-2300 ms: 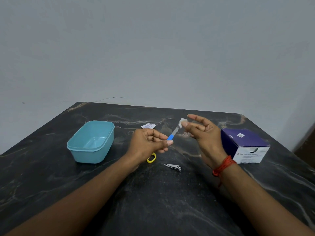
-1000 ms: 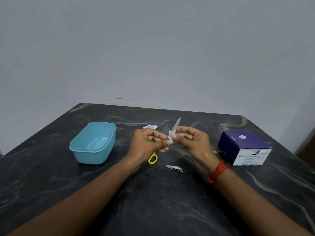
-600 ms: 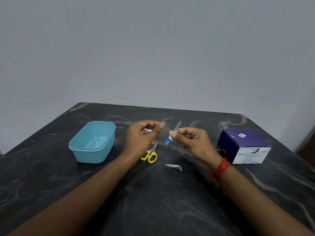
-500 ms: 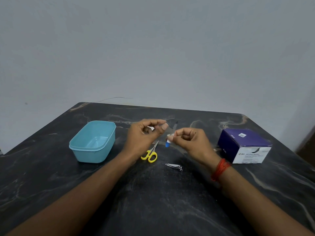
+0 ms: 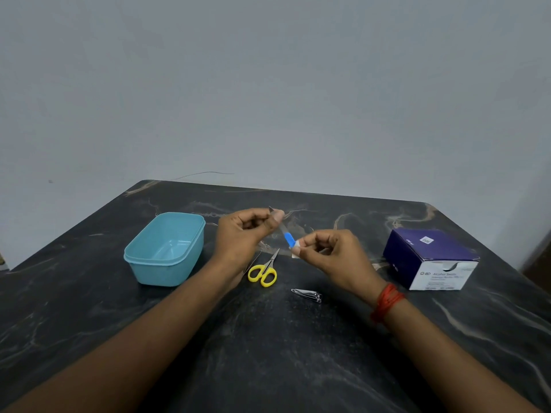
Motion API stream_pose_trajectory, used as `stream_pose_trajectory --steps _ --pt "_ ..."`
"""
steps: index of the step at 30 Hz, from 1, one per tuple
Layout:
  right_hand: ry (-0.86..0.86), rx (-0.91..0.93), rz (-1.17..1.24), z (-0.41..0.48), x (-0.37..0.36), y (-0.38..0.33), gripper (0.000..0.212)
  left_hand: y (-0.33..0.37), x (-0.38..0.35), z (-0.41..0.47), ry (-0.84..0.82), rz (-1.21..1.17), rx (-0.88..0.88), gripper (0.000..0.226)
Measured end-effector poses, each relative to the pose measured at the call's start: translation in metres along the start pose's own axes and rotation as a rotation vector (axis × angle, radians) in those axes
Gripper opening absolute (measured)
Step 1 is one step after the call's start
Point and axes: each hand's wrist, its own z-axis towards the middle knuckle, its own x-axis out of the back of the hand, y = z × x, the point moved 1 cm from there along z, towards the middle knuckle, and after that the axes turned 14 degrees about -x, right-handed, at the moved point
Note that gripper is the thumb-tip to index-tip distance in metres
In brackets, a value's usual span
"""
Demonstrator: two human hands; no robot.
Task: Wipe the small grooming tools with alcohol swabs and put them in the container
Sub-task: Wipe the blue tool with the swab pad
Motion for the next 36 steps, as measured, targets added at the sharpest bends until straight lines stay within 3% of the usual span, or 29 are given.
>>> stream_pose_trajectory --steps 8,14,18,26,36 --pt "0.069 -0.027 0.167 0.005 0.015 -0.004 0.004 0.003 0.0 -0.001 0.017 -0.044 0.059 0.013" --pt "0.164 -0.058 0.496 0.002 0.031 -0.011 0.017 -0.004 -0.007 -0.01 -0.228 0.126 0.003 0.013" --pt "0.15 -0.125 0.556 0.001 0.023 -0.011 0.021 -0.01 -0.013 -0.017 -0.329 0.211 -0.041 0.014" --pt "0.027 -0.198 0.571 -0.002 -0.005 -0.003 0.02 -0.012 -0.013 -0.019 -0.257 0.179 -0.037 0.014" --pt "0.126 -0.194 0.629 0.004 0.018 -0.003 0.035 -0.01 -0.017 -0.021 -0.281 0.168 -0.024 0.017"
